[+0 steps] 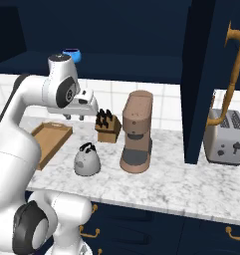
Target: Pick the kettle from the counter and place it on the tray. Then pick the mug from the cabinet and place it on the tray. Then close the cabinet doors.
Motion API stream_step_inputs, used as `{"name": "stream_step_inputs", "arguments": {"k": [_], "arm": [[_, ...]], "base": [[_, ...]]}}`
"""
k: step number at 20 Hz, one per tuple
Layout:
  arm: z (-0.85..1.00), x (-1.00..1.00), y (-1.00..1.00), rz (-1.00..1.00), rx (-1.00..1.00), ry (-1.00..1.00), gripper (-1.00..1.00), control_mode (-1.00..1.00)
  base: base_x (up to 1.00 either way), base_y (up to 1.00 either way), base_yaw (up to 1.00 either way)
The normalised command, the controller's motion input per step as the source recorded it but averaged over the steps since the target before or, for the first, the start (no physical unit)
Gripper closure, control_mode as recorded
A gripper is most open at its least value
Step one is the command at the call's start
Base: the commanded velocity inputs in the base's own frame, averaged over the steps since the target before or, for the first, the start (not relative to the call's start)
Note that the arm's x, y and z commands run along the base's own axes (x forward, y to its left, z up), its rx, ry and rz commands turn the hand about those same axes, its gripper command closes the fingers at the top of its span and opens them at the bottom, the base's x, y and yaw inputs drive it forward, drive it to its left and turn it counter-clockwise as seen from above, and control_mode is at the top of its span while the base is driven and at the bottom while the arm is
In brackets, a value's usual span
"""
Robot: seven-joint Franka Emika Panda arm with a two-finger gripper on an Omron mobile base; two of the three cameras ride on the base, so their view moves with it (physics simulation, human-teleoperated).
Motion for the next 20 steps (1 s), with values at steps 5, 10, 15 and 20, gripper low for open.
{"name": "stream_step_inputs", "arguments": {"k": [5,10,15,20], "arm": [[-0.64,0.0,0.33,0.0,-0.08,0.02,-1.0,-1.0],[-0.98,0.0,0.32,0.0,-0.03,0.0,-1.0,-1.0],[-0.4,0.0,-0.05,0.0,0.02,0.0,-1.0,-1.0],[-0.2,0.27,-0.02,-0.02,0.0,0.02,-1.0,-1.0]], "base": [[0.0,0.0,0.0],[0.0,0.0,0.0],[0.0,0.0,0.0],[0.0,0.0,0.0]]}}
